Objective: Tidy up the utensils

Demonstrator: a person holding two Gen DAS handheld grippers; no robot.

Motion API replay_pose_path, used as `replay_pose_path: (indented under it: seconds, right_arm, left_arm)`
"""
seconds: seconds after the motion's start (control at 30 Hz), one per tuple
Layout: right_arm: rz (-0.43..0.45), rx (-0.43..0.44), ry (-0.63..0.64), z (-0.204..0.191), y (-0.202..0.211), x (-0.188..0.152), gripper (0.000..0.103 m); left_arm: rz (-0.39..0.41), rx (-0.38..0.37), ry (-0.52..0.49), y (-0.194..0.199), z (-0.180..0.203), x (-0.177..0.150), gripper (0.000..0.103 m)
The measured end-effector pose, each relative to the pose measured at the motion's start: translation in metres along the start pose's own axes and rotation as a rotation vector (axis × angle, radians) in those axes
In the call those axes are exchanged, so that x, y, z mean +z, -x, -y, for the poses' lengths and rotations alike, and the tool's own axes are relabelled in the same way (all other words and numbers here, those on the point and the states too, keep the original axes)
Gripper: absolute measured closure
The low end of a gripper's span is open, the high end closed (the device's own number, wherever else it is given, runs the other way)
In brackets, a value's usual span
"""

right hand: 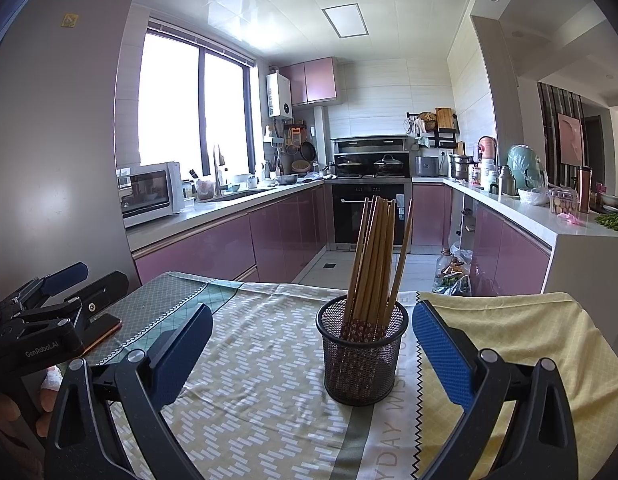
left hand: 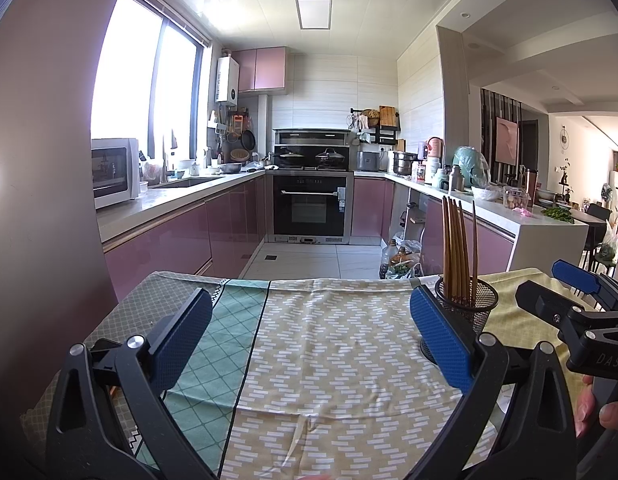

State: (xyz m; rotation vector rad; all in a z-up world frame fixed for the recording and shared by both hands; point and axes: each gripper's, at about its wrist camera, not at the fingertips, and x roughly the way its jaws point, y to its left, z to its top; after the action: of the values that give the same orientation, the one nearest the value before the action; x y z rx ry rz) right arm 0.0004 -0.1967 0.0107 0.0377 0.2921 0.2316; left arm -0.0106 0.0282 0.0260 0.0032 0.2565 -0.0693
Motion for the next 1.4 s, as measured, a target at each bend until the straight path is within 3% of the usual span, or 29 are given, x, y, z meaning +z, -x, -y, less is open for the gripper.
replay_pose_path:
  seconds: [1.4]
  right_arm:
    - [-0.004,0.001,-0.008,-0.0003,-0.0017,-0.0018,0.006]
  left_arm:
    - [-0.009,0.000,-0.013,-0.0003,0.0028,-0.0061,0.006]
